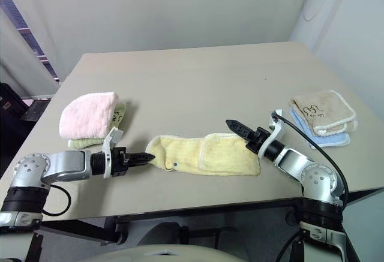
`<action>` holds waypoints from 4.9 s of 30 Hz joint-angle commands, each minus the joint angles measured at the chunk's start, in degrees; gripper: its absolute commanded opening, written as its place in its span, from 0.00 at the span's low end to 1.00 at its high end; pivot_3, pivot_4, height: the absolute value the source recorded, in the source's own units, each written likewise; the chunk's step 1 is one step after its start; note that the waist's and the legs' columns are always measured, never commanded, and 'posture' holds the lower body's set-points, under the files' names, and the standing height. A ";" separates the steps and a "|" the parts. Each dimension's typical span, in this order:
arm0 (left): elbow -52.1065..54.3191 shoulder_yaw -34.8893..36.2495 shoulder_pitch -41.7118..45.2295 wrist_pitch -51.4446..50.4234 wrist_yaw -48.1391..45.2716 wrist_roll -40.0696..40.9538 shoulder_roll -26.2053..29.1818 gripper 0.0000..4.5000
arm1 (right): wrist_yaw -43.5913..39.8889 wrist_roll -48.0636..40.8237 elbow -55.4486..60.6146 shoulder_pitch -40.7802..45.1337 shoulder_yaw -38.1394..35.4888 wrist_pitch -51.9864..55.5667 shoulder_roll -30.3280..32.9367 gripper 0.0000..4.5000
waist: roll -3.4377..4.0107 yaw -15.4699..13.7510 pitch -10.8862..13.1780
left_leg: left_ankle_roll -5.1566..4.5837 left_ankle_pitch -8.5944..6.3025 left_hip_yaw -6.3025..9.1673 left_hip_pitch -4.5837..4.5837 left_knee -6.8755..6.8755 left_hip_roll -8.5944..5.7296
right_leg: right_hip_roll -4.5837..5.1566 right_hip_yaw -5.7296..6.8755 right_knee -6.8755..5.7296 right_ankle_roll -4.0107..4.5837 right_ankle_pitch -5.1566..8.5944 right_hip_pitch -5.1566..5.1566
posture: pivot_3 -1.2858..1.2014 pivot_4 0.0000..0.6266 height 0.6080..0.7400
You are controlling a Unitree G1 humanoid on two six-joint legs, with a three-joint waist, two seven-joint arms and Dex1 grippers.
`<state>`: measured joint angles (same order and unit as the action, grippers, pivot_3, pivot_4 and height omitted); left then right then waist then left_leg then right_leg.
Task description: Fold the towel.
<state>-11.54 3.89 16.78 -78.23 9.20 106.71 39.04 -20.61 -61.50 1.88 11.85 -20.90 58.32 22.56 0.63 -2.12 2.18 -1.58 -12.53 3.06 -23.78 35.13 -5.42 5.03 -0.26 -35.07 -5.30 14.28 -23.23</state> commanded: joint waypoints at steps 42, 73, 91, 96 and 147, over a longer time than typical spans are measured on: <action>-6.12 -33.90 33.28 23.30 -73.21 -74.67 -31.52 0.00 | 3.60 -1.41 18.78 -23.42 -15.13 -9.08 7.25 1.00 | -0.14 -0.07 0.21 | -0.22 0.06 -0.21 -0.60 0.54 0.06 | -0.07 -0.11 0.01 -0.13 0.03 -0.06 | 0.52 0.00 1.00; 1.18 -20.49 30.70 28.19 -79.05 -73.29 -33.89 1.00 | 1.57 -4.54 24.40 -20.04 -15.18 -15.64 8.15 0.86 | 0.01 -0.12 0.17 | -0.31 0.02 -0.05 -0.58 1.01 0.08 | -0.09 0.10 -0.14 -0.24 0.01 0.22 | 0.52 0.00 1.00; 3.08 -22.67 21.00 42.95 -84.34 -80.90 -20.02 0.01 | -13.67 3.33 22.72 -14.09 3.78 -16.61 13.98 0.00 | -0.08 -0.26 0.18 | -0.23 -0.04 -0.03 -0.29 1.01 0.15 | -0.14 0.10 -0.05 -0.19 0.01 0.54 | 0.52 0.00 1.00; -8.37 -27.00 17.60 52.03 -80.84 -87.85 -25.53 0.01 | -16.30 11.30 16.19 -13.39 10.61 -18.26 12.52 0.00 | -0.06 -0.23 0.15 | -0.19 -0.07 -0.06 -0.29 1.05 0.11 | -0.05 0.11 -0.06 -0.12 -0.05 0.57 | 0.52 0.00 1.00; 12.91 -14.96 8.33 56.14 -85.91 -79.37 -15.15 0.99 | -33.17 12.91 -18.07 5.12 13.47 14.29 23.41 1.00 | -0.50 1.07 -0.06 | -0.20 -0.09 -0.09 0.08 1.03 0.22 | 0.01 0.33 -0.10 -0.10 -0.06 0.82 | 0.52 0.00 1.00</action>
<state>-0.38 -12.86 24.84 -24.16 -76.14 26.10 23.56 -53.73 -48.54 -16.84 15.79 -8.42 72.44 47.56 0.14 -1.05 2.12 -1.78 -12.63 2.97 -23.61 36.13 -5.20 5.04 0.07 -35.19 -5.40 14.22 -22.32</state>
